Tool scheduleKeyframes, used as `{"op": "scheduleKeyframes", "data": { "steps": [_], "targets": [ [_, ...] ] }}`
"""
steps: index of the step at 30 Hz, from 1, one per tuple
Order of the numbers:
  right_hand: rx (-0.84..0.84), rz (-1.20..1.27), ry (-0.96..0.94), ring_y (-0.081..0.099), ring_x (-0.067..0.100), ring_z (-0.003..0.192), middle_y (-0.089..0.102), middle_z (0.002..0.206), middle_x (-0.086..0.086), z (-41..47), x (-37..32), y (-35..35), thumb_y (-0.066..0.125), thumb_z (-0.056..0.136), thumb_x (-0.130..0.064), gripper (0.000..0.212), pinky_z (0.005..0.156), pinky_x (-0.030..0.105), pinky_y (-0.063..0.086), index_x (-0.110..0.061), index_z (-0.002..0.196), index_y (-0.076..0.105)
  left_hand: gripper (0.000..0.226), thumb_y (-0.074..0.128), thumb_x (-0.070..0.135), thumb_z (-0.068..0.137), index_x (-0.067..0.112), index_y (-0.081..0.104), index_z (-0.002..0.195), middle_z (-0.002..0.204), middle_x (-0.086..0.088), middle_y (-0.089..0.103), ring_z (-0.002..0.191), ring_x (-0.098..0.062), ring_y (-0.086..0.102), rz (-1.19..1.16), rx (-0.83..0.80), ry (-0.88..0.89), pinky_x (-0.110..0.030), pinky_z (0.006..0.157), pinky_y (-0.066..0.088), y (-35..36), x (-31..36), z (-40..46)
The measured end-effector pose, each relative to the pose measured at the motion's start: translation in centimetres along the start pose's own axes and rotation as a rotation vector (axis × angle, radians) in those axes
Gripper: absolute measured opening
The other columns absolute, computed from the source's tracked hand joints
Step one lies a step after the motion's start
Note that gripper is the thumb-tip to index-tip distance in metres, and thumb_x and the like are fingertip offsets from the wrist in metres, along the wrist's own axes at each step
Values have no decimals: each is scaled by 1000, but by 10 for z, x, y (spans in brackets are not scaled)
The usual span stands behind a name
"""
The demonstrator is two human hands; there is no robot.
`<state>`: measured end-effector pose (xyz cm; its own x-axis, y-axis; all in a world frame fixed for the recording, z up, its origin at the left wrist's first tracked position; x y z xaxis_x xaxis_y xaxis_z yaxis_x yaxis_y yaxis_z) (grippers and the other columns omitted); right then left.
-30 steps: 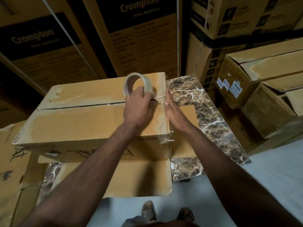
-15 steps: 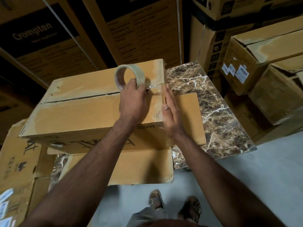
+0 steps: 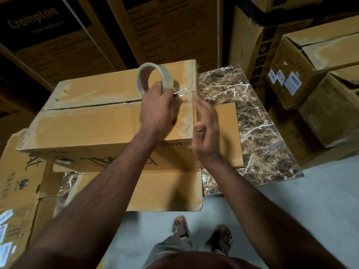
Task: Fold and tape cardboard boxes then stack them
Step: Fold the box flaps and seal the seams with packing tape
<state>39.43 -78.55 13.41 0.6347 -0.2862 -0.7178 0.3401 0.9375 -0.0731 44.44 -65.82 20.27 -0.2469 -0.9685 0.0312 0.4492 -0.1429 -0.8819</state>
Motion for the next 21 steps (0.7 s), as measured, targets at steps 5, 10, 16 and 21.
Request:
{"op": "scheduleKeyframes", "data": {
  "steps": [5, 10, 16, 21],
  "targets": [
    [-149, -282, -276, 49, 39, 135, 51, 143, 28, 0, 14, 10, 22, 102, -58, 68, 113, 48, 40, -4, 134, 48, 27, 56, 21, 96, 0, 67, 108, 110, -22, 61, 96, -37, 58, 12, -29, -8, -44, 79, 47, 8, 1, 5],
    [-272, -307, -363, 37, 46, 143, 37, 152, 28, -19, 30, 6, 31, 100, -54, 61, 119, 50, 31, -8, 140, 36, 30, 58, 30, 97, 6, 68, 112, 113, -16, 61, 97, -30, 57, 13, -29, -45, -42, 81, 50, 13, -4, 3],
    [-325, -418, -376, 26, 40, 147, 12, 164, 17, -46, 15, 6, 40, 108, -33, 65, 116, 57, 35, -26, 162, 4, 29, 54, 27, 98, 5, 67, 113, 113, -17, 60, 98, -32, 56, 5, -54, -66, -42, 82, 48, 8, -5, -5],
    [-418, -40, 77, 11, 24, 156, 16, 167, 13, -14, 8, 7, 16, 103, -59, 79, 126, 44, 17, -4, 159, 17, 35, 49, 25, 95, 3, 66, 116, 116, -21, 61, 98, -37, 57, -9, -62, -73, -45, 83, 47, 2, -5, -1]
  ]
}}
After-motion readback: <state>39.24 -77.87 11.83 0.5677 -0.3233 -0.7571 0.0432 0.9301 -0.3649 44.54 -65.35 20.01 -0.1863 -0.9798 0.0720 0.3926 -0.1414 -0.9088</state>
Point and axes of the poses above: each hand's wrist, its own z-axis towards the middle knuckle, its own y-axis out of the palm, x = y × z, the point moved 4 cm from there along z, towards the middle knuckle
